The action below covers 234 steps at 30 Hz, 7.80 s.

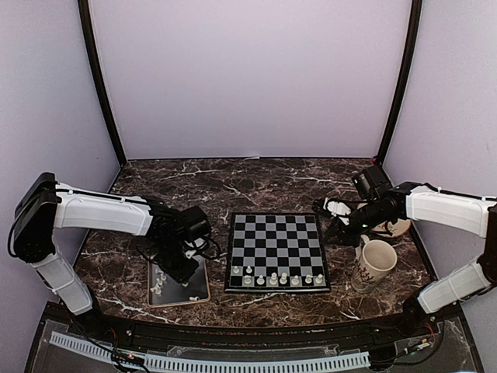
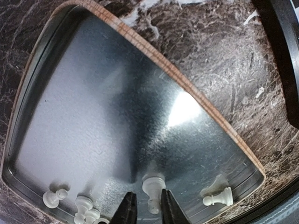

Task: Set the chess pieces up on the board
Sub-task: Pick up the pawn from the storage box, then place the pawn on c2, then pick up the pawn from the storage box, then place the pawn on d2.

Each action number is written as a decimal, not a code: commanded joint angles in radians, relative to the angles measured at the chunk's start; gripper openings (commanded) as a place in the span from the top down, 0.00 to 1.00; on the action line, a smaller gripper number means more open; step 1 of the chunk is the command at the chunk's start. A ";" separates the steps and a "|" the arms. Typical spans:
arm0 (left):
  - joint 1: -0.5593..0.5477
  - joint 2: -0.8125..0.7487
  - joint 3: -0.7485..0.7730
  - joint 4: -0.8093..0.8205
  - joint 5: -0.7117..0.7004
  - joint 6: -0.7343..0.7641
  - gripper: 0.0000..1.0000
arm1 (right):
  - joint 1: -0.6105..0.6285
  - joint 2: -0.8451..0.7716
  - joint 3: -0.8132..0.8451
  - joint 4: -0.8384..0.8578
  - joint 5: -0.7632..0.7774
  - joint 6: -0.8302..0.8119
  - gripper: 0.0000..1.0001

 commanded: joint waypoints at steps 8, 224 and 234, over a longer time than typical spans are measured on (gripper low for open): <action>0.004 0.001 0.033 -0.067 0.012 0.004 0.94 | -0.008 -0.015 -0.009 0.000 -0.007 -0.008 0.76; -0.113 0.409 0.667 0.055 0.033 0.137 0.95 | -0.016 -0.003 -0.007 -0.008 0.021 -0.018 0.76; -0.152 0.455 0.709 0.109 0.140 0.226 0.93 | -0.017 0.006 -0.007 -0.007 0.026 -0.020 0.76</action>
